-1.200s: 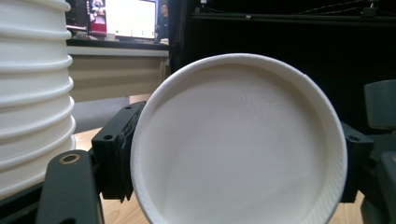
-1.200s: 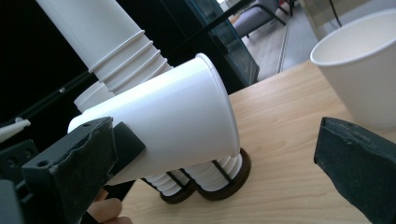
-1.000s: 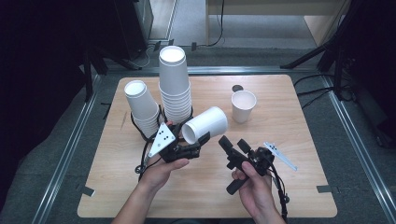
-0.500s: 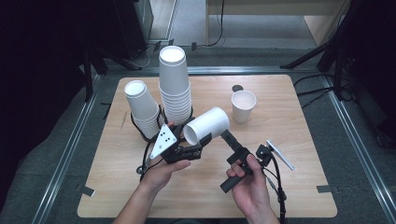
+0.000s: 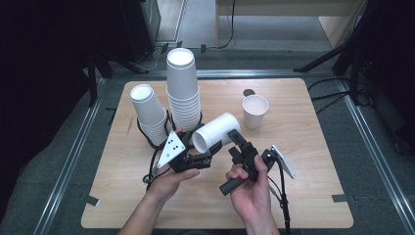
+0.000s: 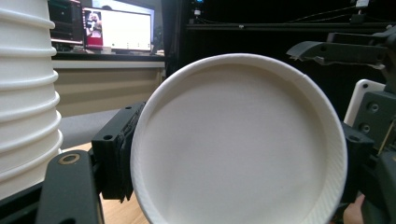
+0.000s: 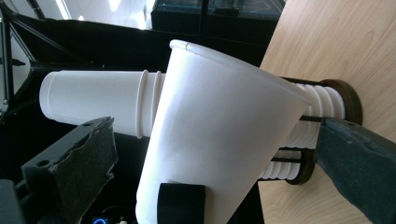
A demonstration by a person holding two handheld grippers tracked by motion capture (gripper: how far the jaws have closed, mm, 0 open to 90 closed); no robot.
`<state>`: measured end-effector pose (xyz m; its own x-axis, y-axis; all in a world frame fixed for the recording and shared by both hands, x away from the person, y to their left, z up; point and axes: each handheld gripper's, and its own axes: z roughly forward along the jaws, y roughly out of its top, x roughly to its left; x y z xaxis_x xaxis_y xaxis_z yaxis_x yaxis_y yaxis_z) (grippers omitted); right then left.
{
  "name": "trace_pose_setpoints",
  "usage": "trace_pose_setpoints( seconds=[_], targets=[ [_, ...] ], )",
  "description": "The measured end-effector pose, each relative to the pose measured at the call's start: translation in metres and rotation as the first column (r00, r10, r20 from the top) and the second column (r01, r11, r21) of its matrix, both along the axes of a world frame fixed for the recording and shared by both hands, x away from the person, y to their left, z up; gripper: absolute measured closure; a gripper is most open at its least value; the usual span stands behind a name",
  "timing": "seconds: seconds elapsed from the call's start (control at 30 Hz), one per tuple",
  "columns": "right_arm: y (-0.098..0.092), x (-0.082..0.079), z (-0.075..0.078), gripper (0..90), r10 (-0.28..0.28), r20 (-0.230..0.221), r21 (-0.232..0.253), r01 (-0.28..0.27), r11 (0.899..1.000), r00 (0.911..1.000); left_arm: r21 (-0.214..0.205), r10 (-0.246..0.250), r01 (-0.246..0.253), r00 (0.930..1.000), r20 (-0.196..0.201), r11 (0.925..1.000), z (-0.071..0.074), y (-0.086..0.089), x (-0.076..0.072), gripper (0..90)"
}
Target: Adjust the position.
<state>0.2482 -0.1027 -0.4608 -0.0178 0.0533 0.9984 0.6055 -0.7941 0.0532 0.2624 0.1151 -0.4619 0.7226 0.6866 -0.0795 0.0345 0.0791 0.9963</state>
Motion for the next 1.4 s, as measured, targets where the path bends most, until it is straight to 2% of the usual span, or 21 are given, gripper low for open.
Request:
trace_pose_setpoints(
  seconds=[0.13, 0.43, 0.9, 1.23, 1.4],
  targets=[
    [0.003, 0.002, -0.001, 0.0, 0.005, -0.019, 0.011, -0.005, 1.0, 0.9998, 0.003, 0.001, -0.001, 1.0, 0.002, 1.0, 0.0, 0.0, 0.0, 22.0],
    [0.01, 0.01, -0.002, 0.0, 0.007, -0.069, 0.069, -0.003, 0.998, 0.9976, 0.023, -0.011, 0.011, 0.9999, 0.013, 0.9997, -0.001, -0.003, -0.002, 22.0],
    [0.018, 0.024, -0.006, 0.0, 0.001, -0.108, 0.089, 0.009, 0.996, 0.9942, 0.031, -0.017, 0.017, 0.9996, 0.02, 0.9994, -0.001, -0.005, -0.004, 22.0],
    [0.022, 0.029, -0.01, 1.9, -0.006, -0.102, 0.105, 0.017, 0.994, 0.9947, 0.037, -0.025, 0.025, 0.9995, 0.021, 0.999, -0.002, -0.006, -0.004, 22.0],
    [0.023, 0.031, -0.011, 5.3, 0.0, -0.104, 0.132, 0.014, 0.991, 0.9946, 0.038, -0.027, 0.026, 0.9994, 0.022, 0.9989, -0.002, -0.006, -0.004, 22.0]
  ],
)
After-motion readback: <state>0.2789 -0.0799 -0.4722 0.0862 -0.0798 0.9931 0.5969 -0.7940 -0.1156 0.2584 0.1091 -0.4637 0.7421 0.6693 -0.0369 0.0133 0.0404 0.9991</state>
